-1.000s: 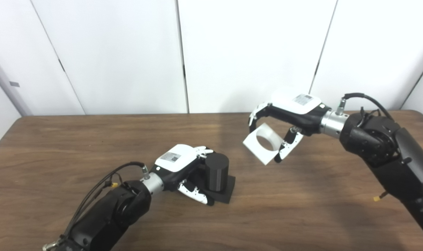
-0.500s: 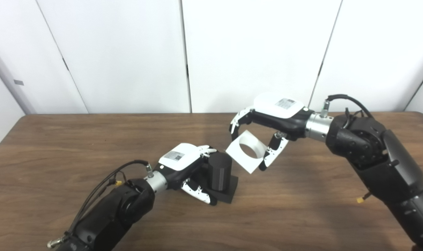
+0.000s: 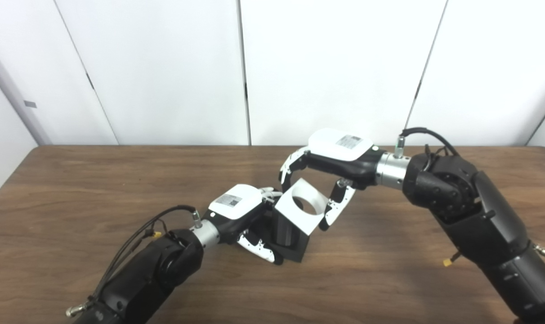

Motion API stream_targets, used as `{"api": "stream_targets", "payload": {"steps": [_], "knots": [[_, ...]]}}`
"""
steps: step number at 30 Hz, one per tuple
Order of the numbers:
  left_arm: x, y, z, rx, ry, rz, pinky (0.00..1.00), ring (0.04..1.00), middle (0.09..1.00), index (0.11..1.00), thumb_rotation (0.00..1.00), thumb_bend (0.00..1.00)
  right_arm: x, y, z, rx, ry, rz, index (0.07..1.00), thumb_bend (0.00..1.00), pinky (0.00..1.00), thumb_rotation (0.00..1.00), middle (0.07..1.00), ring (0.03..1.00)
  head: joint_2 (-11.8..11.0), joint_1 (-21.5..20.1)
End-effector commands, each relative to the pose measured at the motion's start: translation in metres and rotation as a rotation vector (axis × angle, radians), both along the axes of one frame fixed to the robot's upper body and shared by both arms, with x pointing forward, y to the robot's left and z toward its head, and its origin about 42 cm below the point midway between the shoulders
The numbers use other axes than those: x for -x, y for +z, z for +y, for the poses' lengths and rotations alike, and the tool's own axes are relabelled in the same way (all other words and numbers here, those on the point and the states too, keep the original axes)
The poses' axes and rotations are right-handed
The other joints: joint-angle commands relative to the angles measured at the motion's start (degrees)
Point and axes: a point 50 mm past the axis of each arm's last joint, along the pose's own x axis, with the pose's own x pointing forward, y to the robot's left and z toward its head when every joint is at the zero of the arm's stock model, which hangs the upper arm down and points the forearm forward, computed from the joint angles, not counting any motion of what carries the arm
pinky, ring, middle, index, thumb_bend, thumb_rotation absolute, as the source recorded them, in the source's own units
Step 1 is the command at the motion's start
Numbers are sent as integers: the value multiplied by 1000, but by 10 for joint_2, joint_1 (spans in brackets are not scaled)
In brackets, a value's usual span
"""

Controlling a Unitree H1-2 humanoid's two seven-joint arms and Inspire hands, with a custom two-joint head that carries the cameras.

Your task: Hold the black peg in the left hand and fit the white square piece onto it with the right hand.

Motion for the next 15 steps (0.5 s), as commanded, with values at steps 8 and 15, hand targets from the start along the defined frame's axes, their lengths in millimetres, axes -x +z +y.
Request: {"api": "stream_targets", "payload": {"steps": [8, 15], "knots": [[26, -49, -10, -187, -35, 160, 865, 936, 901, 493, 77, 522, -14, 12, 21, -30, 9, -44, 478, 525, 678, 131, 739, 742, 0, 3], [27, -48, -10, -194, -44, 161, 873, 937, 903, 494, 78, 522, -20, 6, 27, -31, 15, -32, 478, 525, 677, 131, 738, 733, 1, 3]]}}
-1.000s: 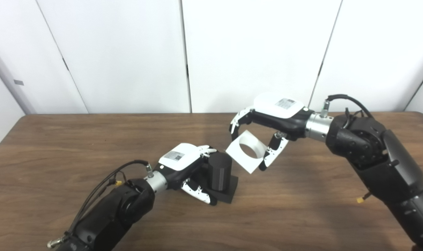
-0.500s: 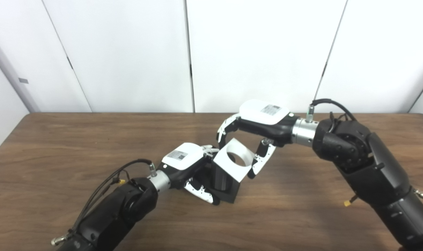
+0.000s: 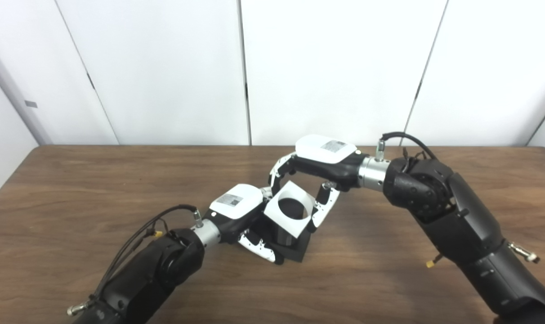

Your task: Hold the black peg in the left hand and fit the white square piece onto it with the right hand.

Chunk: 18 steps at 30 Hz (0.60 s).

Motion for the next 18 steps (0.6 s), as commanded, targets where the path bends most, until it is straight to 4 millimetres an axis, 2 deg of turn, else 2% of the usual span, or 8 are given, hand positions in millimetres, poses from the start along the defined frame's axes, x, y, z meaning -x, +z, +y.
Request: {"api": "stream_targets", "payload": {"steps": [1, 18], "knots": [[27, -48, -10, -189, -43, 157, 872, 937, 904, 494, 78, 522, -3, 21, 10, -21, 40, -73, 478, 524, 675, 131, 737, 733, 0, 1], [28, -49, -10, -185, -46, 154, 858, 928, 897, 493, 78, 522, -9, 15, 12, -8, 18, -59, 478, 525, 686, 131, 732, 742, 6, 0]]}}
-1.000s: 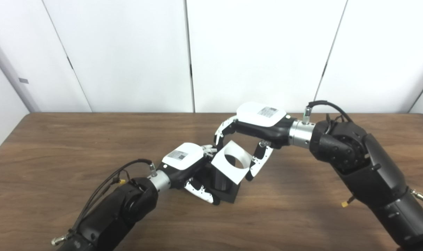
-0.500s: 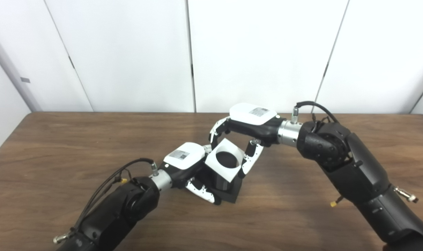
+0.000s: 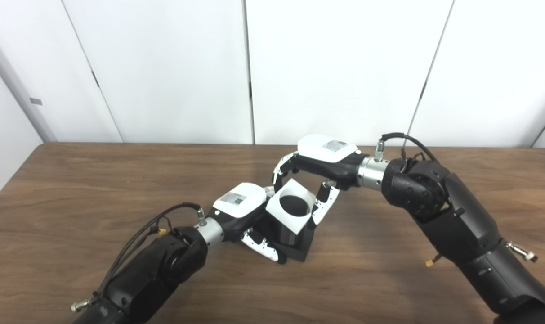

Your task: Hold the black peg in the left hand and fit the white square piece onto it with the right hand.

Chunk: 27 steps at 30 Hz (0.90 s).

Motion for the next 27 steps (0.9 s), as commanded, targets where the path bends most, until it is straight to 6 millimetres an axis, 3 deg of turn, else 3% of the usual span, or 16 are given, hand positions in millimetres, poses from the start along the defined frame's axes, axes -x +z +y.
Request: {"api": "stream_targets", "payload": {"steps": [1, 13, 23, 26, 27], "knots": [[28, -48, -10, -183, -45, 156, 857, 927, 896, 493, 77, 522, -4, 22, 10, -13, 31, -56, 478, 525, 693, 131, 734, 745, 1, 0], [29, -46, -12, -187, -42, 159, 860, 933, 902, 494, 78, 522, -5, -5, 18, 29, 43, -18, 478, 525, 682, 130, 731, 745, 6, 5], [28, -45, -12, -183, -41, 156, 853, 933, 906, 493, 78, 522, -5, -14, 15, 87, 18, 10, 480, 525, 681, 133, 739, 749, 9, 7], [28, -45, -11, -187, -39, 156, 850, 933, 908, 494, 78, 522, -6, -11, 11, 155, -12, 43, 493, 524, 688, 150, 782, 777, 9, 4], [27, -44, -10, -187, -38, 157, 853, 934, 909, 494, 78, 522, -6, -9, 9, 174, -20, 54, 587, 707, 690, 210, 797, 788, 10, 3]]}}
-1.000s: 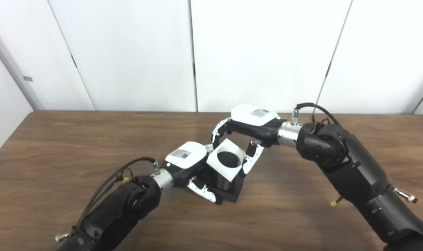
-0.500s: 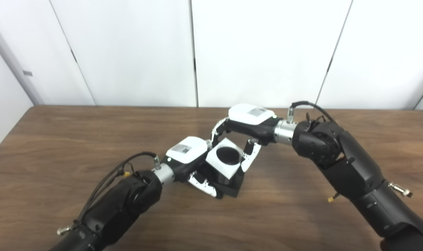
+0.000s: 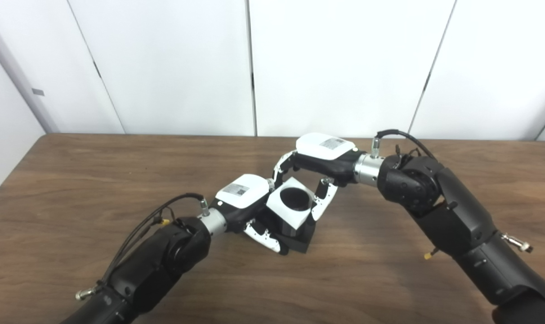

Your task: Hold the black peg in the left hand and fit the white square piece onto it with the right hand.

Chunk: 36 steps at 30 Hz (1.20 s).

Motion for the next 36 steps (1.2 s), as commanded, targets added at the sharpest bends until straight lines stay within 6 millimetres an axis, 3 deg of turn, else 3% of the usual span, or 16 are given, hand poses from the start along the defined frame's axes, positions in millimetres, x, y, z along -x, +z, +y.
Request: {"api": "stream_targets", "payload": {"steps": [1, 5, 23, 26, 36], "knots": [[27, -46, -9, -173, -49, 147, 851, 935, 910, 494, 78, 522, -2, 10, -4, 84, -10, 2, 671, 841, 693, 264, 816, 804, 1, 0], [26, -45, -8, -170, -45, 141, 848, 932, 909, 493, 78, 522, -2, 13, -11, 101, -26, 19, 754, 949, 701, 296, 837, 822, 2, -1], [26, -44, -3, -164, -34, 149, 860, 929, 906, 493, 75, 523, -1, 17, -29, 121, -65, 29, 810, 973, 694, 298, 861, 828, 7, -4], [27, -43, -3, -169, -35, 149, 857, 931, 908, 493, 76, 523, 0, 20, -34, 98, -93, 27, 814, 962, 706, 284, 862, 836, 8, -7], [25, -44, 1, -179, -31, 144, 864, 927, 907, 494, 77, 522, -2, 38, -70, -110, -259, -123, 763, 781, 642, 58, 803, 756, 4, -17]]}}
